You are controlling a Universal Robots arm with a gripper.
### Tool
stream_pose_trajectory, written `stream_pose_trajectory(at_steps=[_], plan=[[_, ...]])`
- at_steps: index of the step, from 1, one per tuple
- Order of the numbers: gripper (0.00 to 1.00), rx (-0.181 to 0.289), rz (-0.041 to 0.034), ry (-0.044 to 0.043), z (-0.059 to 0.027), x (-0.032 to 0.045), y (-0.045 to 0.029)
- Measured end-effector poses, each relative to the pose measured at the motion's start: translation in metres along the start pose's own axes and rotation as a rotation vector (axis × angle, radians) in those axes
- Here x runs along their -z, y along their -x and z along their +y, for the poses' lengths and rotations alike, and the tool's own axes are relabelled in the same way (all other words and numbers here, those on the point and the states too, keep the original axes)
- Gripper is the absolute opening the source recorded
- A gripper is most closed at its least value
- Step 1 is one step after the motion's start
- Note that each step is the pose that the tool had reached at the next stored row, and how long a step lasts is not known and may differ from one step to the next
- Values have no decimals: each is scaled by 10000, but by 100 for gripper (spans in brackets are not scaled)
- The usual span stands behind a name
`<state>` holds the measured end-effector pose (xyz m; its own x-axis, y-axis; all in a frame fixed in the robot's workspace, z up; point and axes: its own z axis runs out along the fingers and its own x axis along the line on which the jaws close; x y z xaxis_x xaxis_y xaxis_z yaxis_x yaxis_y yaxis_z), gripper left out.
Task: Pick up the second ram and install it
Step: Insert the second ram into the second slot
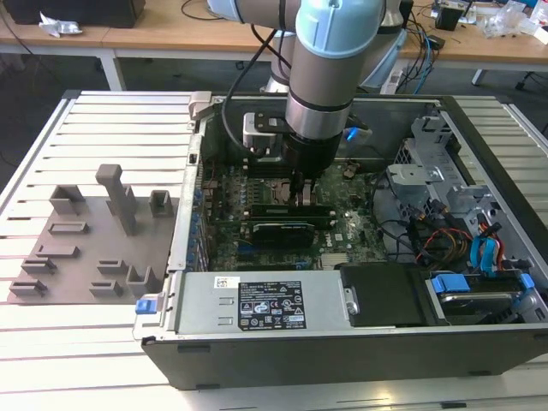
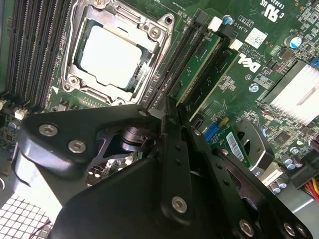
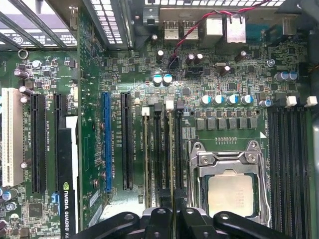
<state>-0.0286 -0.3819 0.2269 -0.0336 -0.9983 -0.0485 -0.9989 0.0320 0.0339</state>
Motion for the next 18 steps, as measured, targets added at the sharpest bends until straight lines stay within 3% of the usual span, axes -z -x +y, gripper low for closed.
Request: stream_pose_trajectory(at_steps=[6,9,11,12,16,18], plan=[[13,5,6,1,-1,-49,5],[14,11,-52,-19,-6,-58,8],[14,10,-47,-3,-4,-54,7],[21,7,-44,0,-2,-47,6],[21,6,-25,-3,6,148,26],[19,4,47,-5,11,297,59]])
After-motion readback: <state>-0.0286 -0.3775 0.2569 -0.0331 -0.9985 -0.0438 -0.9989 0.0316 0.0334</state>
